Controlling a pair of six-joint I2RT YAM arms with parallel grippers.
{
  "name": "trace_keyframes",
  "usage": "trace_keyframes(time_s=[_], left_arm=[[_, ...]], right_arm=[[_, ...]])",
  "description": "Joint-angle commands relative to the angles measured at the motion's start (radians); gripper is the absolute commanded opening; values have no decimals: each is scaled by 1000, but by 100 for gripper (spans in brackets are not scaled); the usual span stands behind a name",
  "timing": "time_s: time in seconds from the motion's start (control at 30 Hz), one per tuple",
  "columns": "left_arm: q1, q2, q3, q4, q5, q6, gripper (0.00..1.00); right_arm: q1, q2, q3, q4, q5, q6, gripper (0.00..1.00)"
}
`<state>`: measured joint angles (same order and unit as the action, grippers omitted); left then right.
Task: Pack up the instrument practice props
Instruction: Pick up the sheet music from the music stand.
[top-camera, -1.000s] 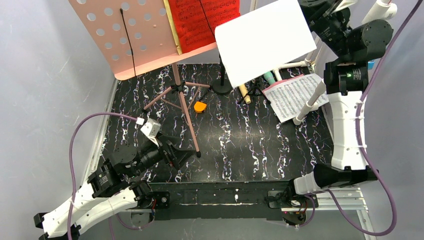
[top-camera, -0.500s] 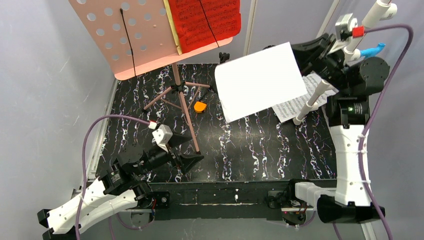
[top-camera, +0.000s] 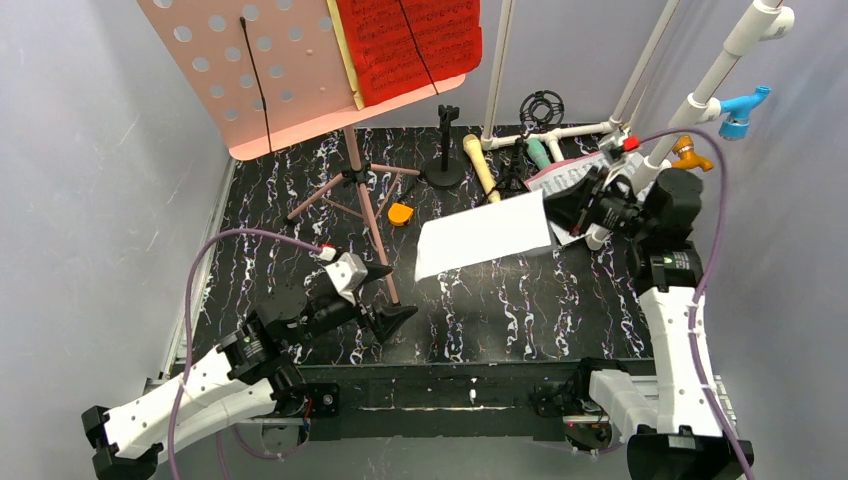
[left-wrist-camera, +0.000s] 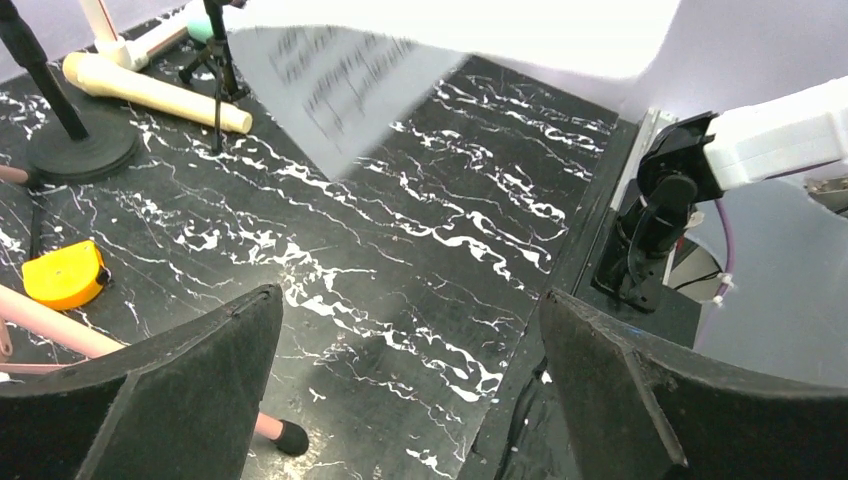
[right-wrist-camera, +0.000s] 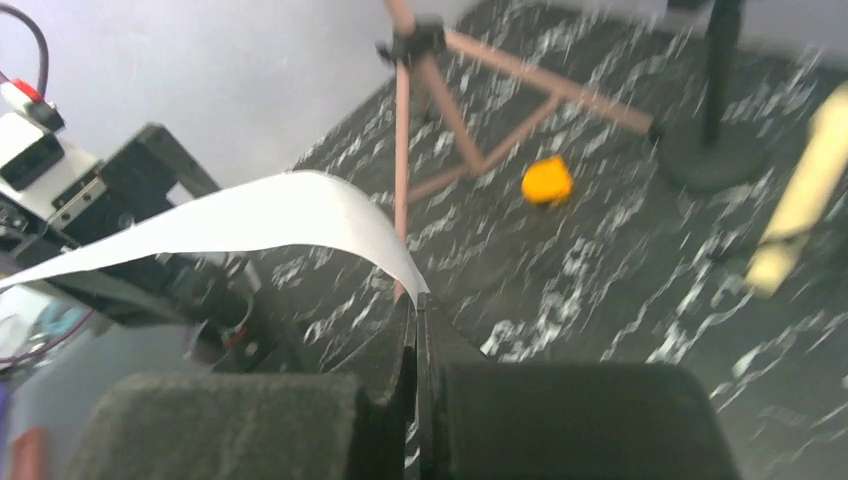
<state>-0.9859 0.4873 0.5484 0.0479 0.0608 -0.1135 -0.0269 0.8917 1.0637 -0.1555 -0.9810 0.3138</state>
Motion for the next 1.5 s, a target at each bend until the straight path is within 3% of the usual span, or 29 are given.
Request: trace_keyframes(time_s=[0.0,0.37,0.67,0.97,1.1,1.3,1.47], left_arm=[[-6,41,-37,88,-26,-1,100],[-6,141,-146,234,-123,-241,100],[-6,241,-179,290,-102,-608,100],[-6,309,-161,386,-89,-723,100],[-5,351,-160,419,-65,-744,100],[-6,400,-171,461,-15,-730,100],[-5,430,-157,466,32,-705,100]], right_arm=[[-7,23,-118,-95,-120,-12,1],[-7,40,-254,-157,-175,-95,1],[-14,4,-294,-167,-218,-124,1],[-19,-12,-285,-168,-269,-136,1],[-19,2,-229,-315,-259,-294,1],[-19,64,-76,-725,-166,-722,1],[-19,77,-2,-795,-159,-799,1]])
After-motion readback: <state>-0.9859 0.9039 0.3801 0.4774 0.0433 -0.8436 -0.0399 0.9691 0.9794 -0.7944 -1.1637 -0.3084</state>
